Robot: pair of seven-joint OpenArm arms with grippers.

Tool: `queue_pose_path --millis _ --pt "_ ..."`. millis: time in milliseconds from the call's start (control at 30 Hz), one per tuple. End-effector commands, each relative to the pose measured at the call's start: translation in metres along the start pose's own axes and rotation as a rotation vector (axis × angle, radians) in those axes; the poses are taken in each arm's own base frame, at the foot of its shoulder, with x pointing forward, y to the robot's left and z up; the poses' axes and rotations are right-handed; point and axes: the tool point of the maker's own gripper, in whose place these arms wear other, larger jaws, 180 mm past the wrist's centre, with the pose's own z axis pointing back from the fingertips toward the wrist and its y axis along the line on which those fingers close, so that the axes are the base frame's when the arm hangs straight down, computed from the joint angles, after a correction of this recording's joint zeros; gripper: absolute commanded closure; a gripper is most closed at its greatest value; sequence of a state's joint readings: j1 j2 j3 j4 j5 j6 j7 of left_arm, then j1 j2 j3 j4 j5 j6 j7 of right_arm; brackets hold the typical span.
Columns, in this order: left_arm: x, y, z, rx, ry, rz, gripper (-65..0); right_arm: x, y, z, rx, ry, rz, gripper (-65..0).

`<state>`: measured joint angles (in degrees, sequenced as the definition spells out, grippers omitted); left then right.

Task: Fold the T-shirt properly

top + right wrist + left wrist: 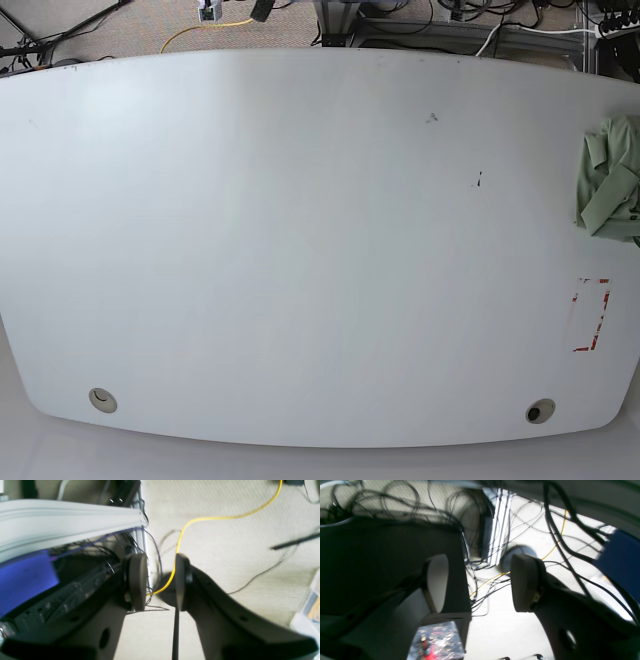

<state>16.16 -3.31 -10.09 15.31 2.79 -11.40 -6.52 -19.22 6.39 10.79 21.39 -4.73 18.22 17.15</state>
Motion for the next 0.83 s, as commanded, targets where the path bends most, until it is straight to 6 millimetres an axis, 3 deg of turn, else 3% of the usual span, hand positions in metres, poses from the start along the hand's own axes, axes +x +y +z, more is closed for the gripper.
queue_pose_path --millis 0,167,233,333,800 --pt "0.003 0.019 -0.001 0.063 0.018 -0.016 -36.8 0.001 0.0 -0.003 0.007 0.029 -0.005 -18.4" --pt "0.019 0.011 -0.007 0.05 0.032 -0.061 -36.8 0.005 -0.002 -0.006 0.007 0.055 0.008 -18.4" --pt "0.021 0.01 -0.009 0.049 0.053 -0.056 -36.7 0.018 0.0 -0.012 0.01 0.043 0.011 -18.5" --pt "0.029 0.009 -0.01 0.05 0.063 -0.054 -36.7 0.022 0.0 -0.015 0.012 0.065 0.015 -18.5" --pt "0.032 0.005 -0.012 0.043 0.064 -0.054 -36.7 0.021 0.006 -0.016 0.021 0.071 0.013 -18.5"
